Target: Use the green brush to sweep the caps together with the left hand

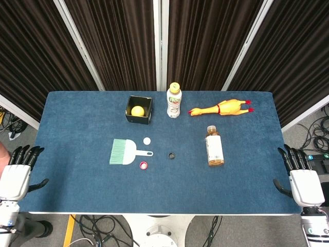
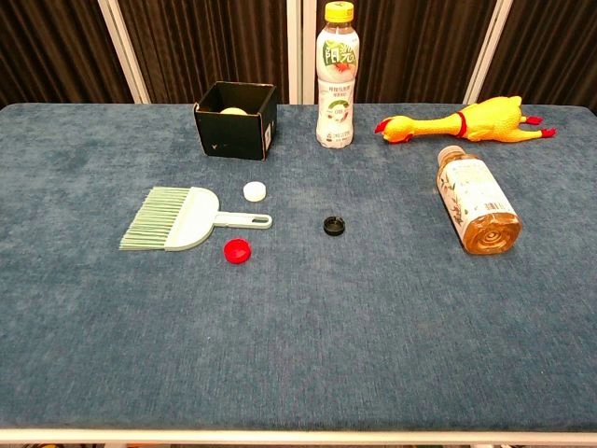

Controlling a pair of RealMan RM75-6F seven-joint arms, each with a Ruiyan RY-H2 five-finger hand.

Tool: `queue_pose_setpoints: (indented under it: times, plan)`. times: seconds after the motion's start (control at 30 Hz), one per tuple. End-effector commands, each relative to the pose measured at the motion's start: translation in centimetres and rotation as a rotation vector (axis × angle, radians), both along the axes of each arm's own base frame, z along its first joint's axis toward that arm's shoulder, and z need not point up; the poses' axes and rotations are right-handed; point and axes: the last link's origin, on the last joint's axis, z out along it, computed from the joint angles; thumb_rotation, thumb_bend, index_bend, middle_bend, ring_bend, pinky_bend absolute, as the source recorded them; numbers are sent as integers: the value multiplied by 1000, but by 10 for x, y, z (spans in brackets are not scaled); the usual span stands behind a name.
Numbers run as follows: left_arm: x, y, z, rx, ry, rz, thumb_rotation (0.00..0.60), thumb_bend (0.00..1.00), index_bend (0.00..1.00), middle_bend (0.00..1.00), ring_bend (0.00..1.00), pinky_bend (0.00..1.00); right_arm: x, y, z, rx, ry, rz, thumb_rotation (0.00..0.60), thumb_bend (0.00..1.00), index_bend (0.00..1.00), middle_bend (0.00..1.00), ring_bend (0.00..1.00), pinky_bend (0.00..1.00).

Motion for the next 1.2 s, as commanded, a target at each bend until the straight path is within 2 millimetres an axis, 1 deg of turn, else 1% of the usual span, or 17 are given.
queue_pose_setpoints:
  times: [0.03,0.23,0.37,0.53,0.63,0.73,0.77,0.8,0.87,0.9,0.97,1.07,1.2]
  plan:
    - [0,0,0,0,1,-1,600,101,139,130,72,77,0,0,0,-1,-1,1,600,149,0,0,0,0]
    - [4,3,1,1,-5,-8,600,99,139,130,72,76,-1,2,1,-3,-8,2,600,148,0,0,0,0]
    - [12,13,2,-3,-21,-44,600,96,139,130,72,76,-1,1,2,-9,-10,14,600,149,0,0,0,0]
    - [34,40,-2,-74,-113,-99,600,97,140,136,73,77,1,-2,5,-21,-11,34,600,148,0,0,0,0]
    - [54,60,-5,-136,-161,-152,600,97,179,209,96,90,2,-4,8,-25,-6,43,600,148,0,0,0,0]
    - [75,81,-11,-181,-173,-214,600,100,223,287,181,131,4,-5,13,-37,1,53,600,148,0,0,0,0]
    - [84,88,-14,-194,-169,-239,600,102,232,303,199,152,5,-6,15,-42,2,57,600,148,0,0,0,0]
    - [91,93,-17,-205,-168,-259,600,104,245,331,230,217,6,-7,16,-47,1,60,600,147,0,0,0,0]
    - [106,103,-27,-235,-182,-296,600,106,262,370,258,320,6,-9,18,-54,-3,64,600,146,0,0,0,0]
    - [111,106,-32,-252,-194,-303,600,110,277,389,261,344,5,-10,18,-52,-4,64,600,146,0,0,0,0]
    - [120,114,-44,-295,-213,-302,600,117,290,408,261,345,5,-11,18,-48,-3,64,600,147,0,0,0,0]
    - [133,126,-67,-367,-215,-290,600,142,301,410,261,344,4,-13,19,-43,-4,69,600,146,0,0,0,0]
    - [143,139,-94,-437,-182,-256,600,208,320,410,261,345,3,-14,19,-37,-8,72,600,146,0,0,0,0]
